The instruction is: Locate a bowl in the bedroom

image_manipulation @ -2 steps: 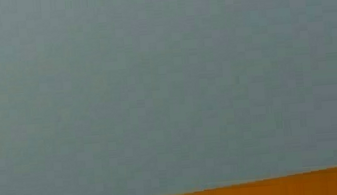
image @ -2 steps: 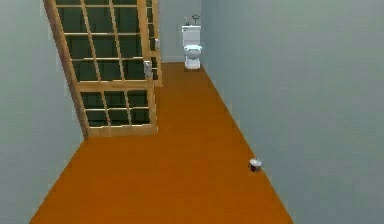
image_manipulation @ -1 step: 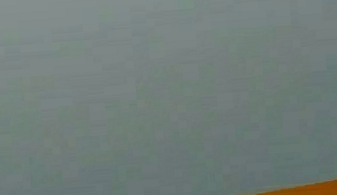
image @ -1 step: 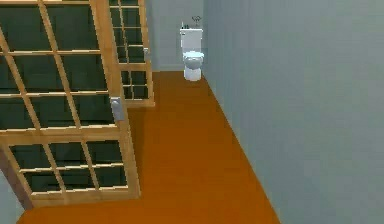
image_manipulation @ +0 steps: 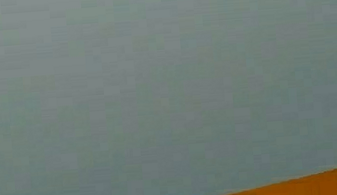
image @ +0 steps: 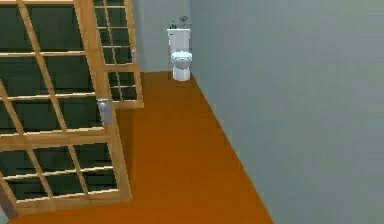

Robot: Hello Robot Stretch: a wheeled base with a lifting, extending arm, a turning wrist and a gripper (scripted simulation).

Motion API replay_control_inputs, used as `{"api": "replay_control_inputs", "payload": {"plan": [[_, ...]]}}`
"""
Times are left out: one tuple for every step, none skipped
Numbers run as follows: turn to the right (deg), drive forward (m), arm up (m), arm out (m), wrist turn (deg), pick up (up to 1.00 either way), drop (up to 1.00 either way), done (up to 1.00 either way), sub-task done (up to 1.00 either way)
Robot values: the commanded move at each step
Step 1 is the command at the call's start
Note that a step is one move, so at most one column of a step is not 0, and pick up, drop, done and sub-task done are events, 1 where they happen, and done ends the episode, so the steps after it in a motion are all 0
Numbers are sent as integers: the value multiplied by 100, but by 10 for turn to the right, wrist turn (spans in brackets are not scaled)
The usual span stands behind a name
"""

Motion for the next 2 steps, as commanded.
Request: {"api": "replay_control_inputs", "payload": {"plan": [[0, 100, 0, 0, 0, 0, 0, 0, 0], [120, 0, 0, 0, 0, 0, 0, 0, 0]]}}
